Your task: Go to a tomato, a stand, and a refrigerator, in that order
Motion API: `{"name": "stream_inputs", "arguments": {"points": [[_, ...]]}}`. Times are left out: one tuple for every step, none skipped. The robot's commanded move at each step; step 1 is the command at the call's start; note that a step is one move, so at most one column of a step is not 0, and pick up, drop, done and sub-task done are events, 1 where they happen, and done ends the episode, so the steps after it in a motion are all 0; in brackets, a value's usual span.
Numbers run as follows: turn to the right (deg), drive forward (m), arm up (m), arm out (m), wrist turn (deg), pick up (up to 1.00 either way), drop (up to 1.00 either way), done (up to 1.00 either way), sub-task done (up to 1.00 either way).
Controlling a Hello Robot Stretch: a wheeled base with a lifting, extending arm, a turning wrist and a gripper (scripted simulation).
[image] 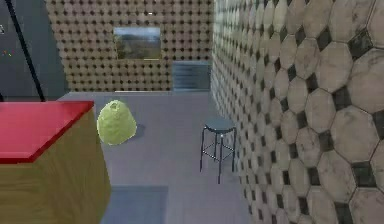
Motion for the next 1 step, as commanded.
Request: {"name": "stream_inputs", "arguments": {"points": [[0.0, 1.0, 0.0, 0.0, 0.0, 0.0, 0.0, 0.0, 0.0]]}}
